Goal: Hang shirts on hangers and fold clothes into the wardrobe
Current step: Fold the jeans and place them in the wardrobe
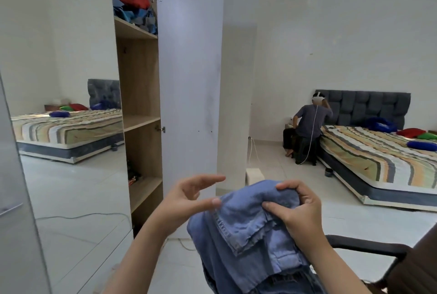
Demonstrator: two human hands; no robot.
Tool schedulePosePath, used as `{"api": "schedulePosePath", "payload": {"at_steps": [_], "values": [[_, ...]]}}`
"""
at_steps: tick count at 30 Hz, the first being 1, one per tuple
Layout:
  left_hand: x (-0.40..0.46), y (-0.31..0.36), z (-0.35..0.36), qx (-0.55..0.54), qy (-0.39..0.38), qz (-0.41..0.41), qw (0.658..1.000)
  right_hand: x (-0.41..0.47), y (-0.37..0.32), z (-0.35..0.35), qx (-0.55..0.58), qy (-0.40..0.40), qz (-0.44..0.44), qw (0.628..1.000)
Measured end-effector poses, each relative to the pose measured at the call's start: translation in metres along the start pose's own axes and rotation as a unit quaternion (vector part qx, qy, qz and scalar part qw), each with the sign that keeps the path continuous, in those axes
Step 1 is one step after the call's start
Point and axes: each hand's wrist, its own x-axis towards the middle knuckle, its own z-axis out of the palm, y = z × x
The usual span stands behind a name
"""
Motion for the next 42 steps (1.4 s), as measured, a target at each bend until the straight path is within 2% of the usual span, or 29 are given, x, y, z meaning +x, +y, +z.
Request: {"api": "schedulePosePath", "payload": {"at_steps": [2,5,7,11,16,20,23,25,33,35,37,38,39,40,42], "values": [[0.015,-0.006,0.003,0.029,-0.059,0.007,0.998,0.005,0.009,0.011,0.005,-0.016,0.008,1.000],[0.041,-0.029,0.003,0.055,-0.140,-0.023,0.988,0.020,0.027,0.021,0.028,-0.030,0.025,0.999],[0.057,-0.044,0.001,0.064,-0.130,-0.035,0.989,0.033,0.045,0.026,0.025,-0.029,0.032,0.999],[0.092,-0.075,-0.007,0.087,-0.059,-0.041,0.994,0.058,0.084,0.033,0.026,-0.056,0.049,0.997],[0.140,-0.103,-0.020,0.098,-0.059,-0.044,0.992,0.093,0.129,0.030,0.019,-0.103,0.107,0.989],[0.170,-0.124,-0.029,0.129,-0.079,-0.065,0.986,0.128,0.160,0.031,-0.072,-0.225,0.089,0.968],[0.183,-0.142,-0.033,0.150,-0.087,-0.084,0.981,0.148,0.174,0.046,-0.122,-0.368,0.087,0.918],[0.189,-0.153,-0.037,0.157,-0.091,-0.096,0.979,0.154,0.187,0.059,-0.106,-0.426,0.108,0.892],[0.204,-0.207,-0.046,0.148,-0.038,-0.151,0.977,0.156,0.258,0.093,-0.046,-0.347,0.151,0.925],[0.205,-0.221,-0.050,0.161,0.012,-0.167,0.973,0.159,0.273,0.100,-0.055,-0.347,0.141,0.926],[0.208,-0.229,-0.051,0.203,0.099,-0.174,0.959,0.165,0.288,0.105,-0.066,-0.345,0.126,0.928],[0.209,-0.229,-0.052,0.190,0.142,-0.178,0.955,0.168,0.295,0.109,-0.073,-0.342,0.120,0.929],[0.211,-0.228,-0.052,0.137,0.169,-0.197,0.956,0.172,0.302,0.112,-0.079,-0.340,0.113,0.930],[0.214,-0.227,-0.053,0.061,0.165,-0.240,0.955,0.176,0.309,0.117,-0.083,-0.337,0.104,0.932],[0.220,-0.228,-0.054,-0.082,0.080,-0.349,0.930,0.185,0.323,0.126,-0.090,-0.334,0.079,0.935]]}}
